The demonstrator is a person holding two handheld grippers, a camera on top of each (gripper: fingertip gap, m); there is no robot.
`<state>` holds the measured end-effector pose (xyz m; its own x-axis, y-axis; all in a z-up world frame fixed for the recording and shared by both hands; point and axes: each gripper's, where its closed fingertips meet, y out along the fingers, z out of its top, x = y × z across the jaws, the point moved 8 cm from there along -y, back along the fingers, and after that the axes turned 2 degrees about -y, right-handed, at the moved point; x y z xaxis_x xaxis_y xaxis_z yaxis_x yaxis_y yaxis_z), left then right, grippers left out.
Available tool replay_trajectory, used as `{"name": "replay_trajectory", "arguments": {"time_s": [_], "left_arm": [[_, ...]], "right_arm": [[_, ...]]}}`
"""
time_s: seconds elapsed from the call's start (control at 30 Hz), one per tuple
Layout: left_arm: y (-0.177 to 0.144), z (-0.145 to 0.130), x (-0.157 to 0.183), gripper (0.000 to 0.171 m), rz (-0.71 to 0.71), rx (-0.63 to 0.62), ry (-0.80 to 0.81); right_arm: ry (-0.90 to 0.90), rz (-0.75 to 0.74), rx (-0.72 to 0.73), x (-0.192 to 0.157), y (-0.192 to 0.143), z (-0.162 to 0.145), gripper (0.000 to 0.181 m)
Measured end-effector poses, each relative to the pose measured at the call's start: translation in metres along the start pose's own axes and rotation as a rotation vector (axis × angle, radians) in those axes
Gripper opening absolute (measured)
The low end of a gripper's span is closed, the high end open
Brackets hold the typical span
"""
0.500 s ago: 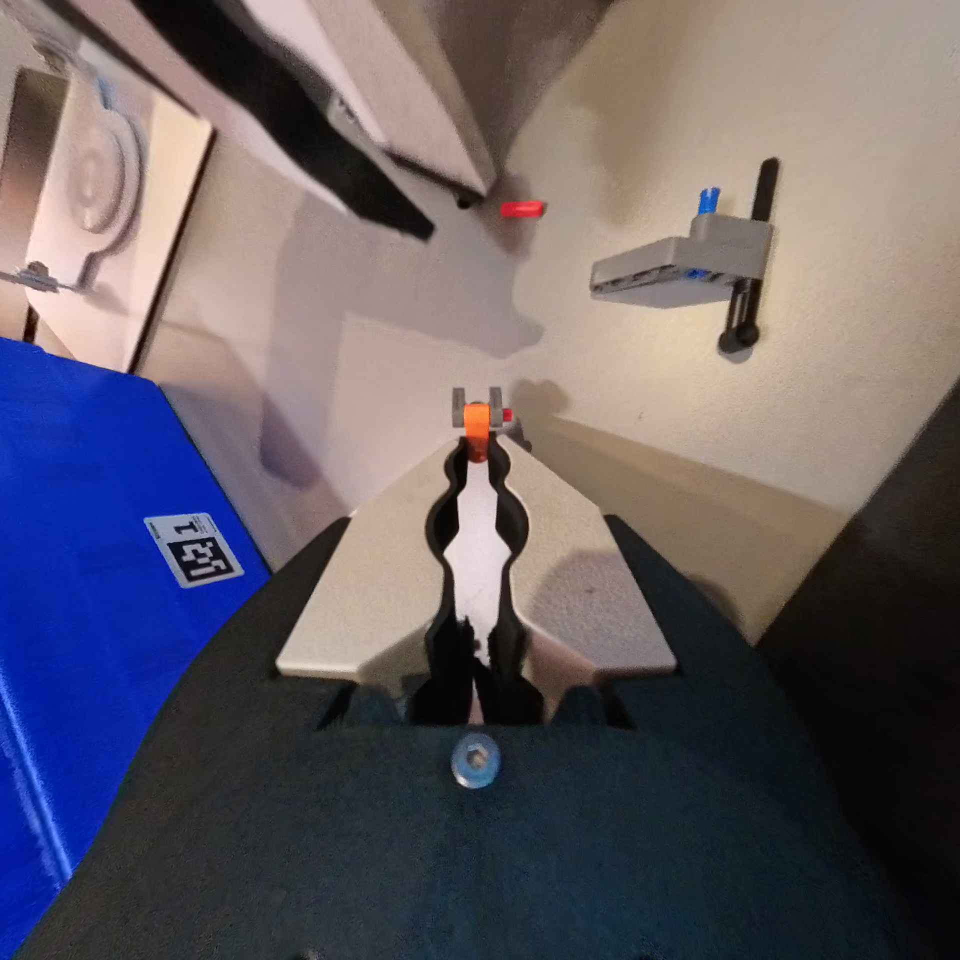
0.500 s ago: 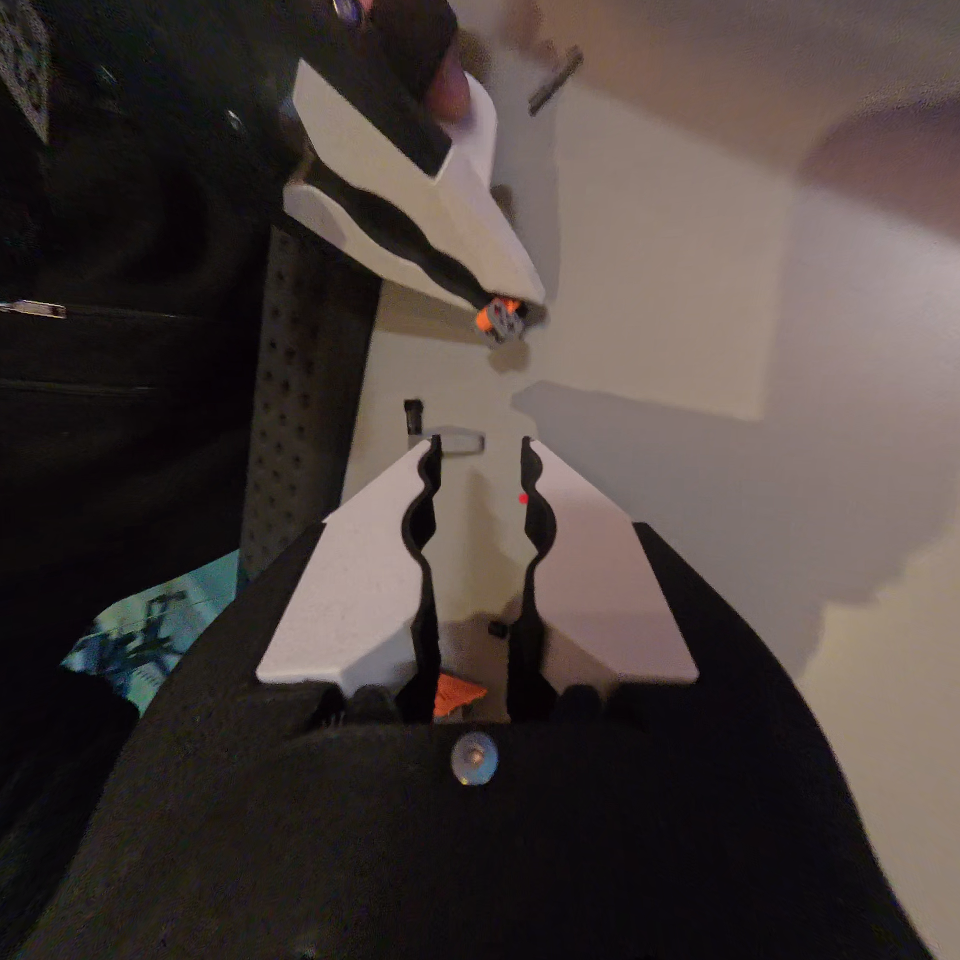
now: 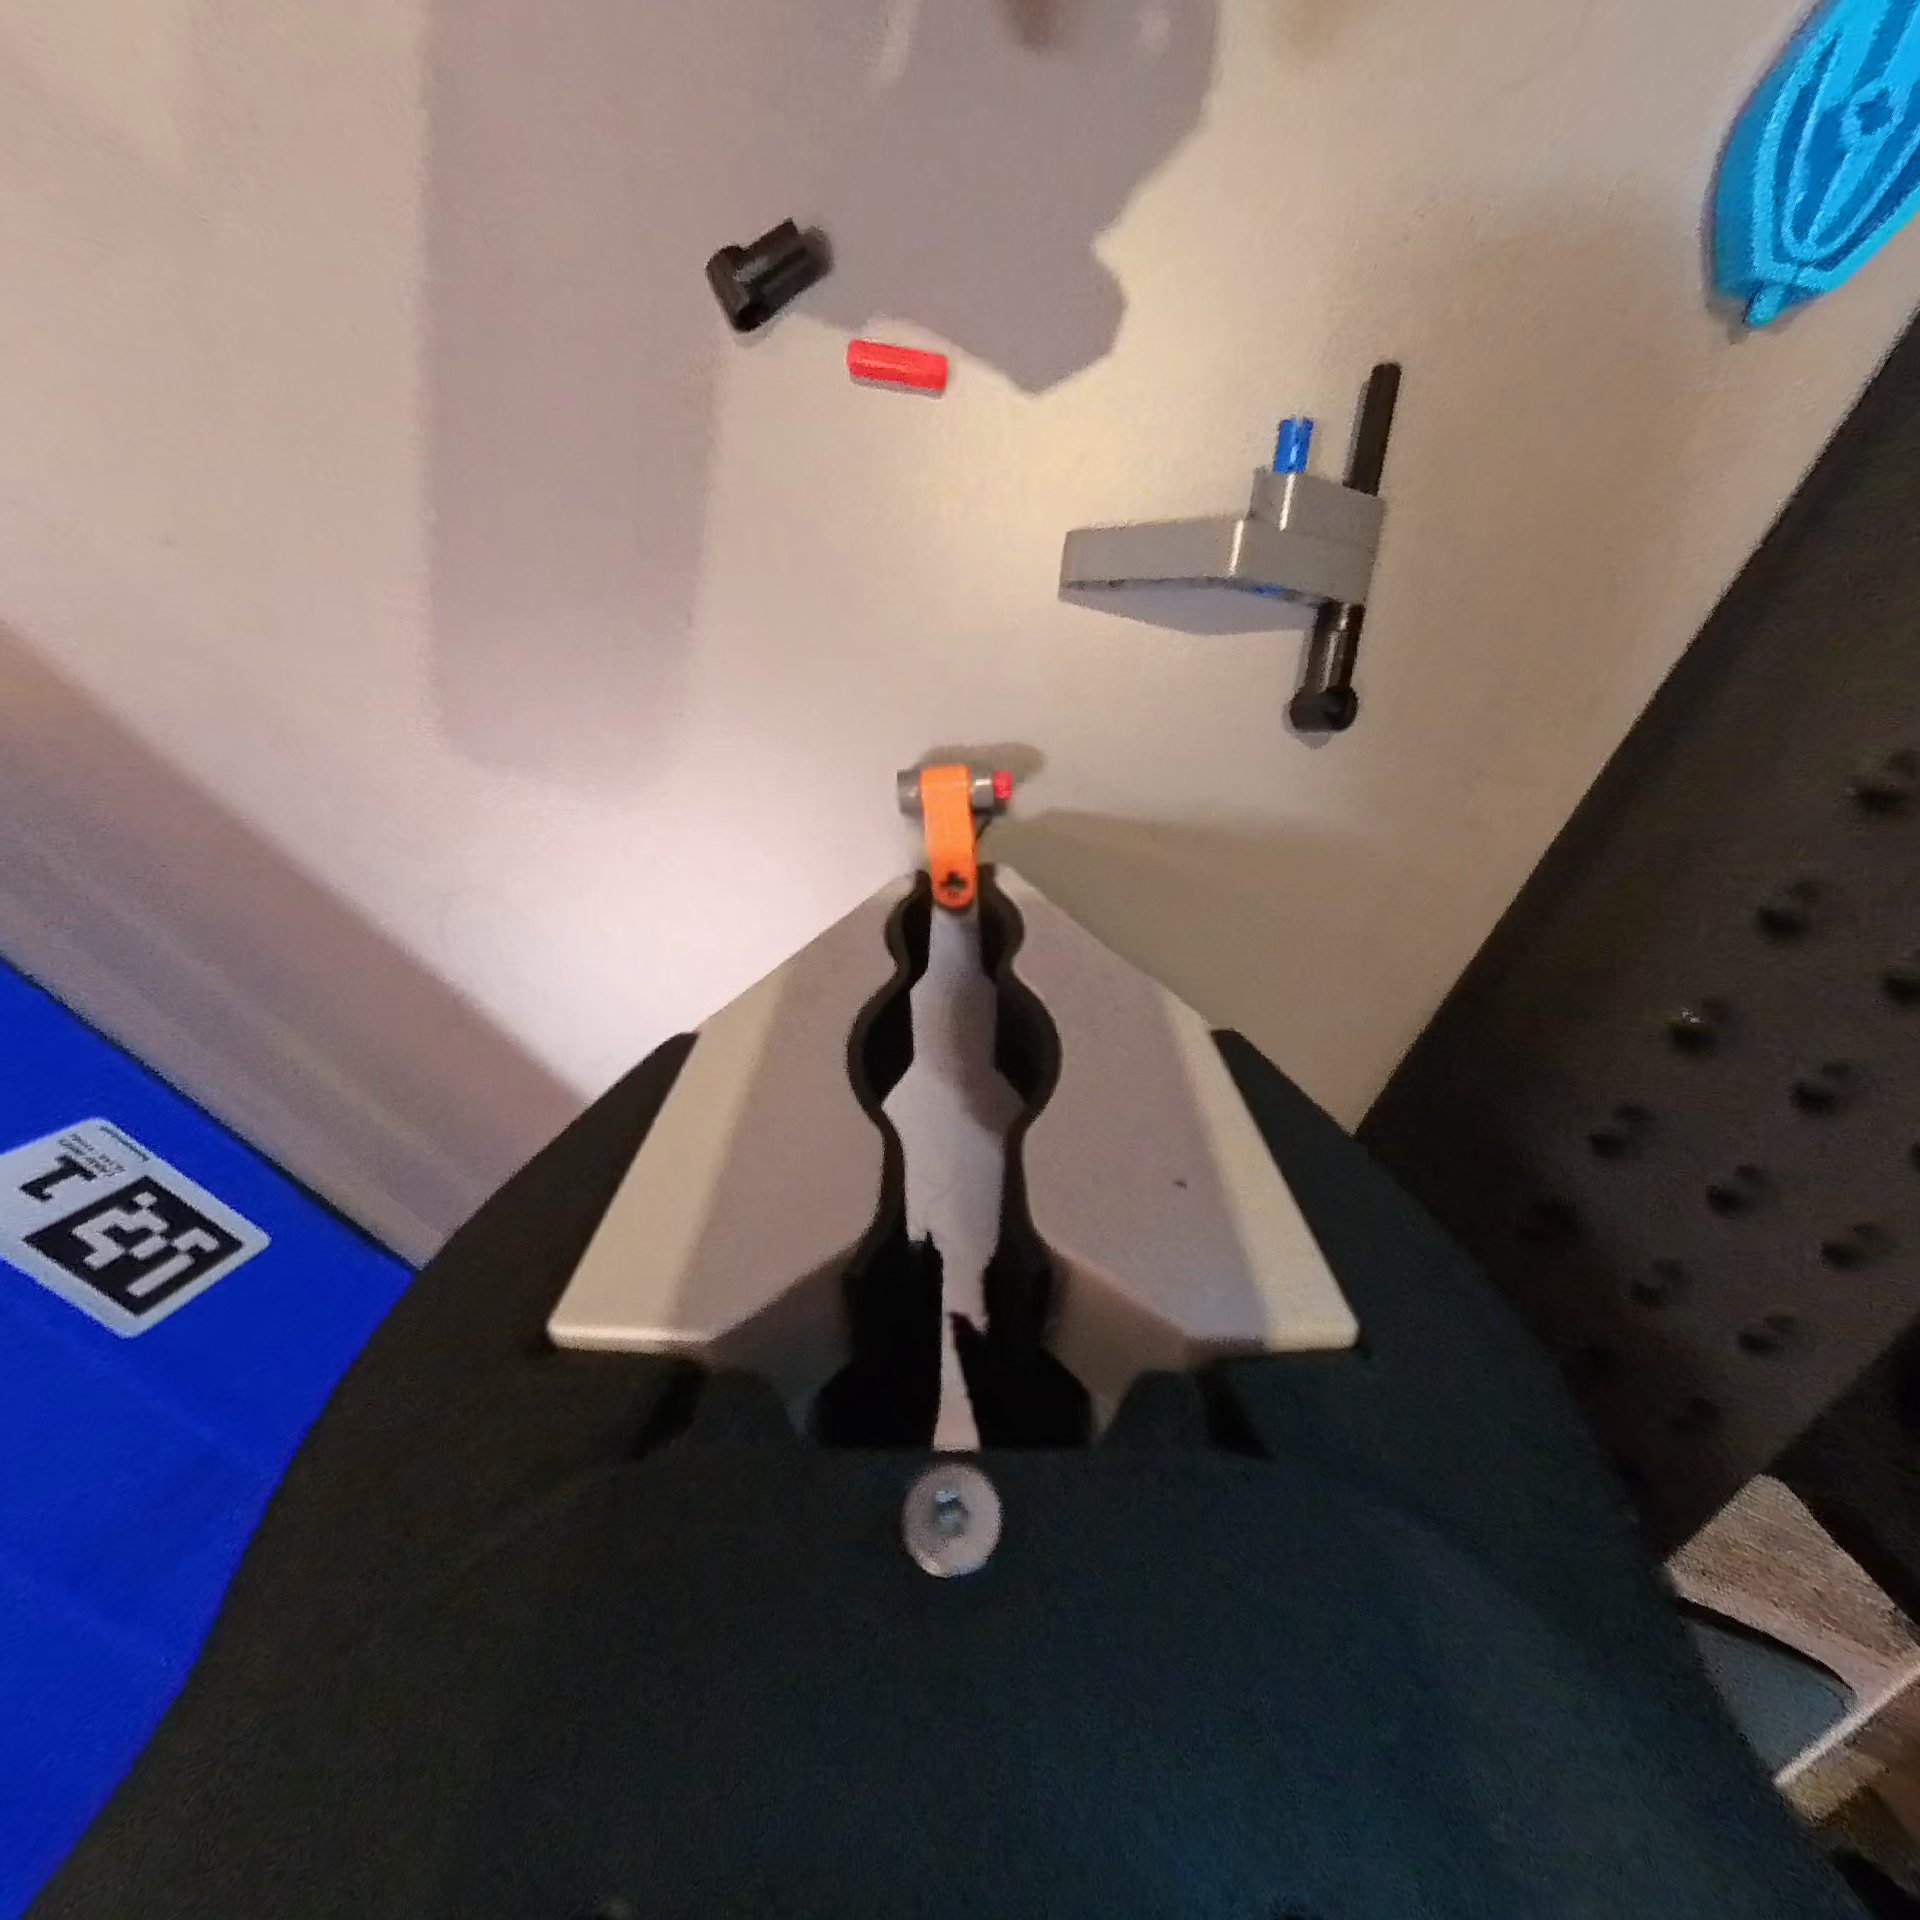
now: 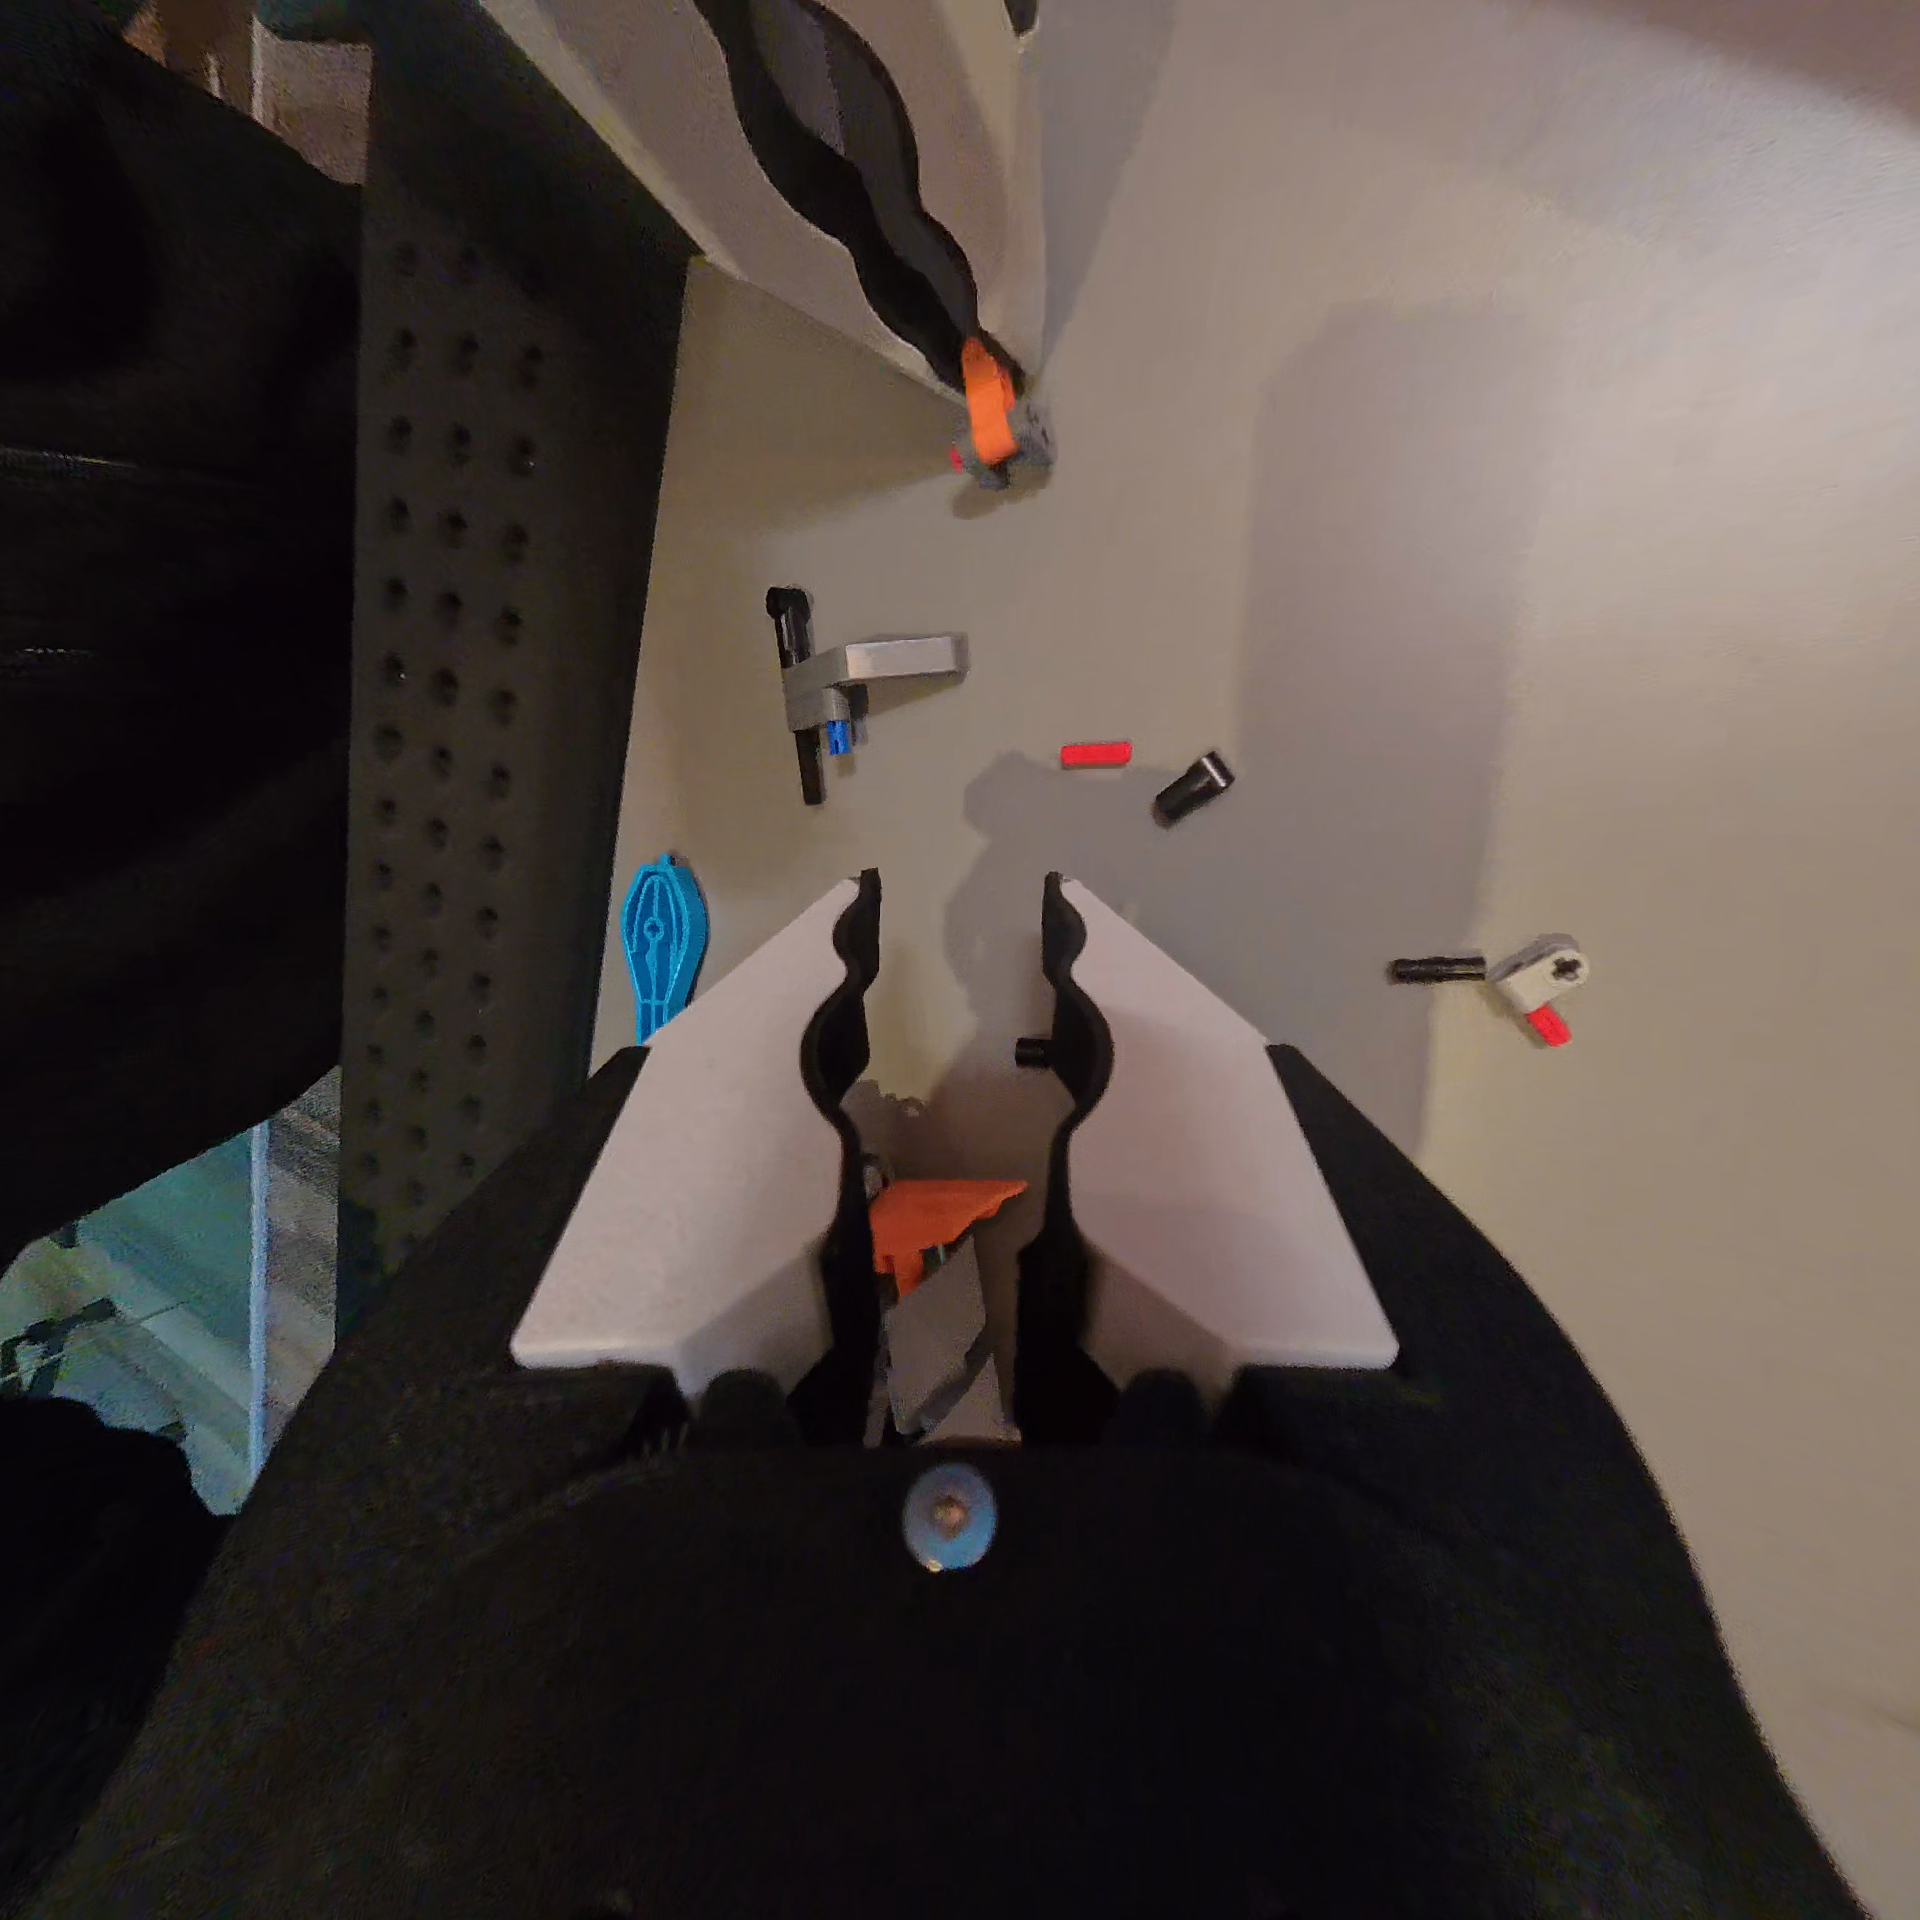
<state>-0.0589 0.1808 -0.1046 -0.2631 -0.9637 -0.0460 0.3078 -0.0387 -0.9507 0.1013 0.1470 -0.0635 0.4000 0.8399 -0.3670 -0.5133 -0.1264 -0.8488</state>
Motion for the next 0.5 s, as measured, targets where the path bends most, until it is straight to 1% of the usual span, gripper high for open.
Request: {"name": "replay_trajectory", "arguments": {"time_s": [0.03,0.13,0.2,0.33,0.37,0.43,0.5], "left_arm": [[0.0,0.001,0.0,0.012,0.0,0.003,-0.006],[-0.002,-0.003,0.002,0.021,-0.007,0.017,-0.018],[-0.006,-0.007,0.002,0.029,-0.002,0.058,-0.036],[-0.013,-0.017,0.005,0.032,-0.009,0.182,-0.062],[-0.015,-0.018,0.005,0.031,-0.001,0.221,-0.073],[-0.016,-0.024,0.003,0.032,0.028,0.253,-0.102],[-0.016,-0.029,0.001,0.032,0.061,0.298,-0.115]], "right_arm": [[-0.001,-0.01,0.005,-0.001,-0.001,-0.001,0.029],[-0.01,-0.04,0.026,-0.004,-0.006,-0.006,0.03],[-0.014,-0.084,0.037,-0.005,-0.012,-0.009,0.028],[0.003,-0.201,0.071,-0.004,-0.026,-0.015,0.026],[0.021,-0.248,0.077,-0.002,-0.029,-0.017,0.026],[0.068,-0.355,0.086,0.007,-0.034,-0.021,0.024],[0.096,-0.431,0.078,0.013,-0.033,-0.025,0.023]]}}
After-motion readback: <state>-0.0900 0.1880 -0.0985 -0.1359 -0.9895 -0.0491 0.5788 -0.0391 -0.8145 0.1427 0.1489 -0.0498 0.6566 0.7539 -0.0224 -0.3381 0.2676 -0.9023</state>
